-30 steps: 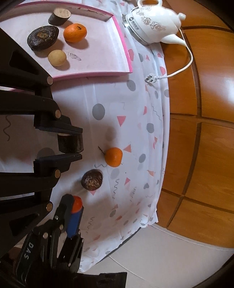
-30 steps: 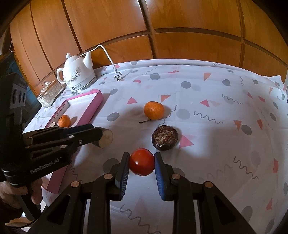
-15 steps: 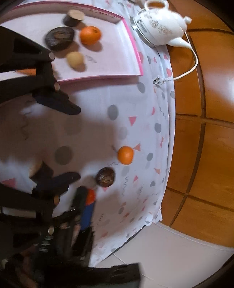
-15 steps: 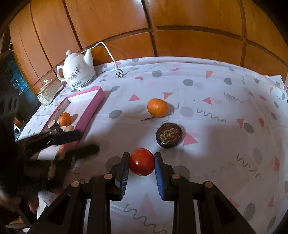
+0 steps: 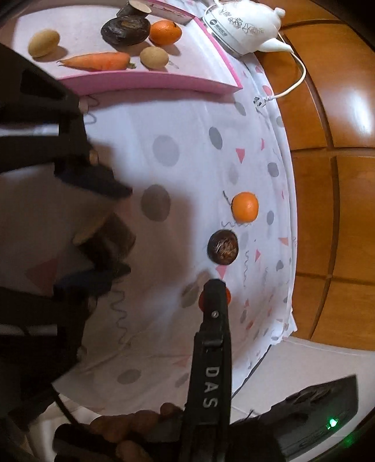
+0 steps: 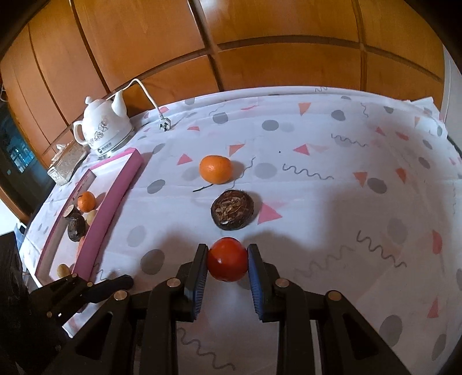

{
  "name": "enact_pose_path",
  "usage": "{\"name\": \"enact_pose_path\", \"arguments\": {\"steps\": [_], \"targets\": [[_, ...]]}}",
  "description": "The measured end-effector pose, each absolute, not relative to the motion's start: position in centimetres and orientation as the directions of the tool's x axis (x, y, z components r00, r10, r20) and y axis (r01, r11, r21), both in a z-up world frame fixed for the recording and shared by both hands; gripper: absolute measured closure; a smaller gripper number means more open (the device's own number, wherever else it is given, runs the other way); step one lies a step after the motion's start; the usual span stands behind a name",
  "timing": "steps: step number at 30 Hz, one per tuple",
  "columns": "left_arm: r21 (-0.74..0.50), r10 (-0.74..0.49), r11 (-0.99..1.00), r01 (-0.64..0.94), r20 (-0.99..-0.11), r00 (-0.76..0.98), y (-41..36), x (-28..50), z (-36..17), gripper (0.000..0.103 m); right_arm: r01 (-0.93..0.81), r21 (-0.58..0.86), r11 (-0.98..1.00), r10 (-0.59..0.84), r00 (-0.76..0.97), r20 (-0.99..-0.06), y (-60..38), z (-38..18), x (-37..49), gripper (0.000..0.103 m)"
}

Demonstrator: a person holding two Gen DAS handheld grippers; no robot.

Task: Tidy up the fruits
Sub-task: 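Release the wood slice in the tray with left while right carries the tomato over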

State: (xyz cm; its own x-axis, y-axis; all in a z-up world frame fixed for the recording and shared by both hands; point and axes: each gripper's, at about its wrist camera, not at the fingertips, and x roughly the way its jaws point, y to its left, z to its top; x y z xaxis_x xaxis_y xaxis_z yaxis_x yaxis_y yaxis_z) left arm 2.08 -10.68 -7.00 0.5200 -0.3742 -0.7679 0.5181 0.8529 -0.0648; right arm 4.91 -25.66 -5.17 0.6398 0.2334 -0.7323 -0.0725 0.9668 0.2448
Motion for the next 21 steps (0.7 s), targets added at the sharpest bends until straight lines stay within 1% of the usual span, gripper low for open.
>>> {"name": "enact_pose_path", "arguments": {"steps": [7, 11, 14, 18, 21], "targets": [[-0.115, -0.409, 0.853, 0.509, -0.755, 0.513, -9.9, 2.7, -6.4, 0.065, -0.084, 0.259, 0.962, 0.252, 0.636, -0.729, -25.5, -5.1, 5.2, 0.076], [-0.13, -0.427, 0.861, 0.492, -0.712, 0.557, -9.2, 2.8, -3.9, 0.065, -0.1, 0.26, 0.96, 0.263, 0.632, -0.729, -24.9, -5.0, 5.3, 0.076], [-0.137, -0.408, 0.884, 0.447, -0.691, 0.597, -7.7, 3.5, -1.9, 0.065, -0.133, 0.255, 0.958, 0.28, 0.631, -0.724, -23.9, -4.5, 5.3, 0.076], [-0.144, -0.334, 0.935, 0.325, -0.668, 0.664, -3.6, 4.8, 0.6, 0.065, -0.208, 0.26, 0.943, 0.333, 0.618, -0.713, -21.5, -3.4, 5.4, 0.076], [-0.123, -0.241, 0.969, 0.215, -0.669, 0.703, 0.4, 5.8, 1.6, 0.065, -0.284, 0.243, 0.928, 0.37, 0.611, -0.7, -18.8, -2.2, 5.4, 0.076]]}}
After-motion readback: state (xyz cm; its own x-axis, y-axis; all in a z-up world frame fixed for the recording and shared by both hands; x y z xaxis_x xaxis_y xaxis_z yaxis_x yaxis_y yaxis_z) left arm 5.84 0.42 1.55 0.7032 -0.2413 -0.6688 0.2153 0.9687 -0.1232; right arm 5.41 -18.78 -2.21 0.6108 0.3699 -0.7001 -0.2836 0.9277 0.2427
